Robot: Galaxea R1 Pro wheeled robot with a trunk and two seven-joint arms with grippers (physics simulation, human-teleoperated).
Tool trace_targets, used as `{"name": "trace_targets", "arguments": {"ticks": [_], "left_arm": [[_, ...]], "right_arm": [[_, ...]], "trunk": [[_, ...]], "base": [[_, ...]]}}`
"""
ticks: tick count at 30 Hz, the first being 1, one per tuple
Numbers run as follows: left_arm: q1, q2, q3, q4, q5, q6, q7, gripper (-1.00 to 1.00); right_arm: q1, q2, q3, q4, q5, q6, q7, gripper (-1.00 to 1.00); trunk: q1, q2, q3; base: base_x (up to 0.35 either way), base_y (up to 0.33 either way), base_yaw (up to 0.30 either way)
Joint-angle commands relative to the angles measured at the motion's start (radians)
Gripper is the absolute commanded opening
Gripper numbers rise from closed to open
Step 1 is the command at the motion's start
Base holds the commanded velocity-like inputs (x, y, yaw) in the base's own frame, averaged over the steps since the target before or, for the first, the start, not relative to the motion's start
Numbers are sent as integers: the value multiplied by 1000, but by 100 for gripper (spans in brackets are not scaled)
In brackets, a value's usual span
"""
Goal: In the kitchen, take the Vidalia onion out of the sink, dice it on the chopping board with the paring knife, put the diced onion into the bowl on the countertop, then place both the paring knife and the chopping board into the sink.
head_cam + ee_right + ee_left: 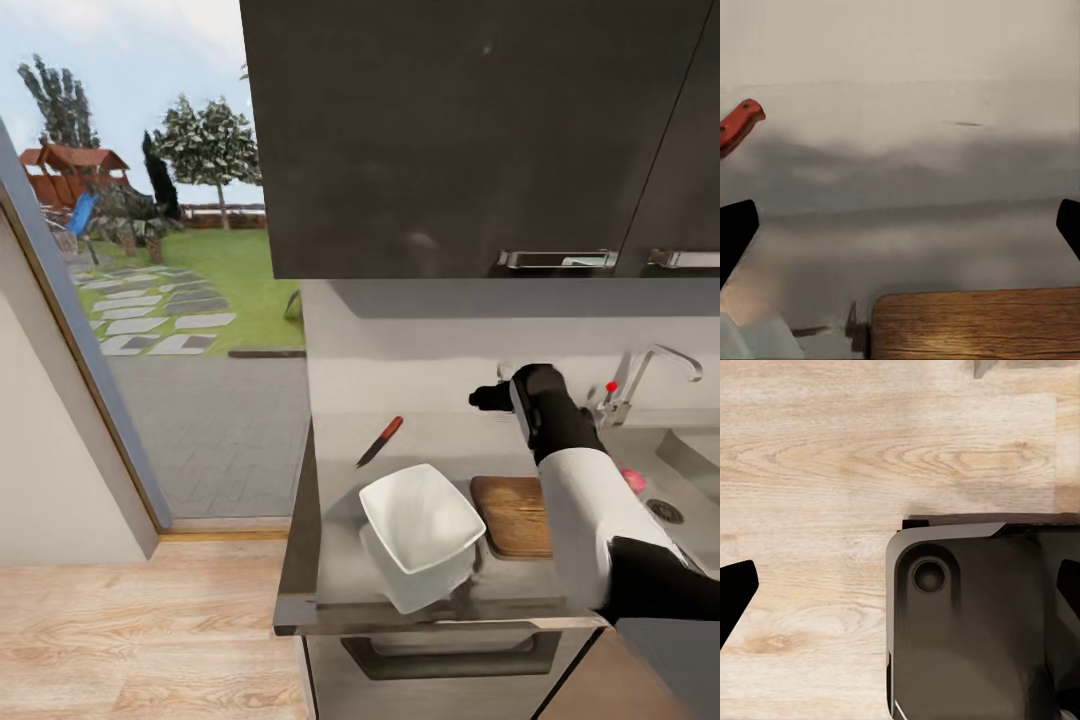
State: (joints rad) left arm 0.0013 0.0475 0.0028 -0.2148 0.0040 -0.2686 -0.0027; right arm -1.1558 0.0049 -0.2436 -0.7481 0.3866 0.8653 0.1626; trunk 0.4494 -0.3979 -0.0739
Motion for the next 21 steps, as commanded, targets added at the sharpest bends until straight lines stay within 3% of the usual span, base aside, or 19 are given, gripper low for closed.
{"name": "trace_targets", "arguments": {"ticks": [1,2,3,4,7,21], "left_arm": [[0,0,0,-1,0,-1,0,100],[0,0,0,-1,1,-1,-1,100],[0,0,0,-1,1,0,-1,100],[0,0,0,-1,1,0,-2,100],[0,0,0,-1,1,0,-2,100],[0,0,0,-1,1,0,-2,100]], "right_arm": [[-26,8,-2,42,12,1,-4,100],[-37,13,-2,59,12,0,-11,100],[-67,45,-1,109,11,-3,-40,100],[-73,58,-1,117,11,-4,-47,100],[-79,80,-2,129,11,-4,-55,100],[-82,92,1,139,11,-30,-57,100]], "trunk": [[1,-2,-2],[1,-2,-2],[1,-2,-2],[1,-2,-2],[1,-2,-2],[1,-2,-2]], "base": [[37,24,0],[56,51,0],[124,174,0],[140,202,0],[173,213,0],[232,192,0]]}}
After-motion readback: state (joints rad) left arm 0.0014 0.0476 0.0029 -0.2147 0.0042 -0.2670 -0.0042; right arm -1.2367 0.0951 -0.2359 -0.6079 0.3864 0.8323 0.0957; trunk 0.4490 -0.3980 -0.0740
